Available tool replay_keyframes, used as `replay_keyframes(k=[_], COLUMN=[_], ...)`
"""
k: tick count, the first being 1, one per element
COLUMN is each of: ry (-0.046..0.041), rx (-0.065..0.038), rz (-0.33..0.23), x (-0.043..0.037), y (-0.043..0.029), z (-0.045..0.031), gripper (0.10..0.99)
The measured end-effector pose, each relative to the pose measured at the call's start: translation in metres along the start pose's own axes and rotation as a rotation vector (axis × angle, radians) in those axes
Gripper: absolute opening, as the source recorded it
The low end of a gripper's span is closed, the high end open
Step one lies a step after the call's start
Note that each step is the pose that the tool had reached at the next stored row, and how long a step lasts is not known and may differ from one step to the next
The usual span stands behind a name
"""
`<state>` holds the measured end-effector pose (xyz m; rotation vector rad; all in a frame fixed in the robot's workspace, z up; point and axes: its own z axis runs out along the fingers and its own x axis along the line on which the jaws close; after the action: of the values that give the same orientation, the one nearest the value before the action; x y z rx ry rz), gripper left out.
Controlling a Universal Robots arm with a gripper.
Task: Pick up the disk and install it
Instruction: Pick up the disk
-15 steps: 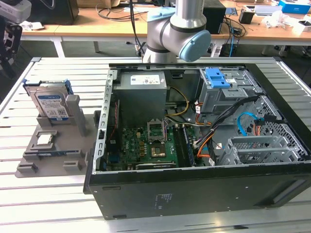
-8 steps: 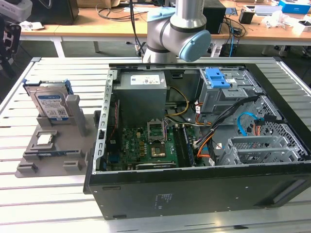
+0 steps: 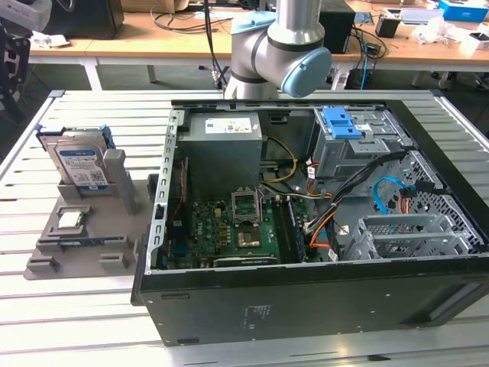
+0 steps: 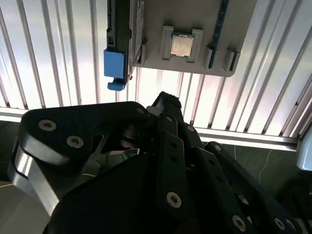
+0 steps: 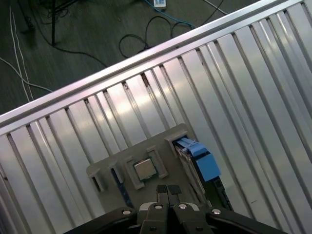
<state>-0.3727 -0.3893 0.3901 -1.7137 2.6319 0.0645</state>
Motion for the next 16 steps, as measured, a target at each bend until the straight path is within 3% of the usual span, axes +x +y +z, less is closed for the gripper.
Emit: replay_keyframes(k=[16], ry=[0.005], rx=[-0.003], rz=[-0.145], x=[0.0], y=[0.0], z=[0.0], gripper=[0.106])
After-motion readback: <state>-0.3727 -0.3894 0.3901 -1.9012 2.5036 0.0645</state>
